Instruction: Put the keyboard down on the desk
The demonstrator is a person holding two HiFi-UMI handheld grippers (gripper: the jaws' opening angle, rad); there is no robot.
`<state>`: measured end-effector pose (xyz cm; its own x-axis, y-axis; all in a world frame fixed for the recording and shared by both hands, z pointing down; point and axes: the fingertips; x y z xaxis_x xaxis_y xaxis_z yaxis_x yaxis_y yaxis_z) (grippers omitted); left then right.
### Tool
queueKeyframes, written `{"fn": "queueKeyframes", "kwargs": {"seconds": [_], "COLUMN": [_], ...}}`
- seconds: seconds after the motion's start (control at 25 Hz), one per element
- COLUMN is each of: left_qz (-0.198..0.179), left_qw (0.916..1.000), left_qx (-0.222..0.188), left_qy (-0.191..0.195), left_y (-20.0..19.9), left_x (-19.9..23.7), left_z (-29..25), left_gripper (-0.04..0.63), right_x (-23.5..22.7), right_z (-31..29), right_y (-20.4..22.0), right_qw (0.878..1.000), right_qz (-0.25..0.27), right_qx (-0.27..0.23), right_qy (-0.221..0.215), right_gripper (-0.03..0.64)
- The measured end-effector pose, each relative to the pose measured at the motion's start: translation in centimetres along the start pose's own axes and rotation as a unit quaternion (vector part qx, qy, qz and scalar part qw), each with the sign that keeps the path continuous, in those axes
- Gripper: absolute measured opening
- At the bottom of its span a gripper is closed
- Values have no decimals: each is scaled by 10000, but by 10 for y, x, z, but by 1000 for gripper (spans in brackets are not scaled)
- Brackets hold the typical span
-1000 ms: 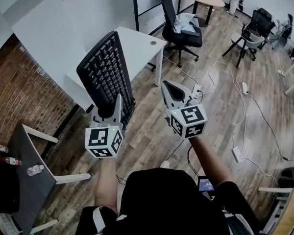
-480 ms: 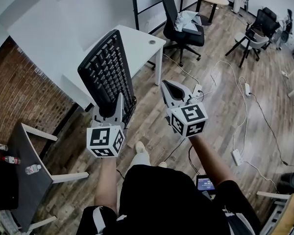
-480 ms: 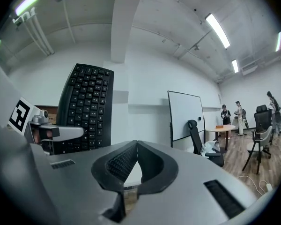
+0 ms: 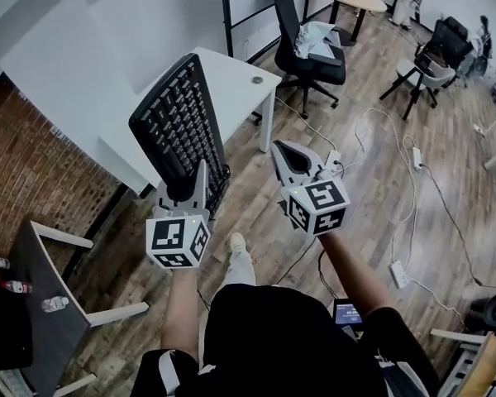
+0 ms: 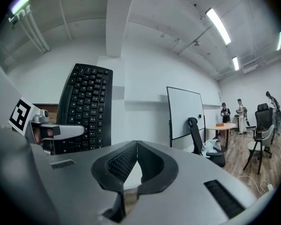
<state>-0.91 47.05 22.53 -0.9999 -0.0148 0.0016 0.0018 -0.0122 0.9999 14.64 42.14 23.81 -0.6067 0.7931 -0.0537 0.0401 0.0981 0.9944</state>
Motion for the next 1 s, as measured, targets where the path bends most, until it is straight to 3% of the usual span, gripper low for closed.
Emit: {"fn": "queueKeyframes", "kwargs": {"seconds": [0.48, 1.0], "left_qz": [-19, 53], "left_qw": [9999, 9993], "left_qx": [40, 30], "left_qy": [116, 358], "left_y": [16, -5], "left_x": [38, 90], "left_z": [-124, -247], "left_gripper": [81, 81], "right_x": [-75, -137], "right_z": [-105, -210], "right_y": [2, -37], "right_qw": [9999, 9994], "right_qz": [27, 48], "right_qx": [113, 118], "right_qy": [61, 320], "right_gripper": [40, 41]}}
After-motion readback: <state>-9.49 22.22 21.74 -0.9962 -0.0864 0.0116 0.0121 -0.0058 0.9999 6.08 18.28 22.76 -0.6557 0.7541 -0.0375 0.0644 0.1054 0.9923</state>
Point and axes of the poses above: the fingertips, and each gripper's own axes: z backward along the fingers, x to its left, y out of its underside, and after that the axes turned 15 degrees about -y, right-handed
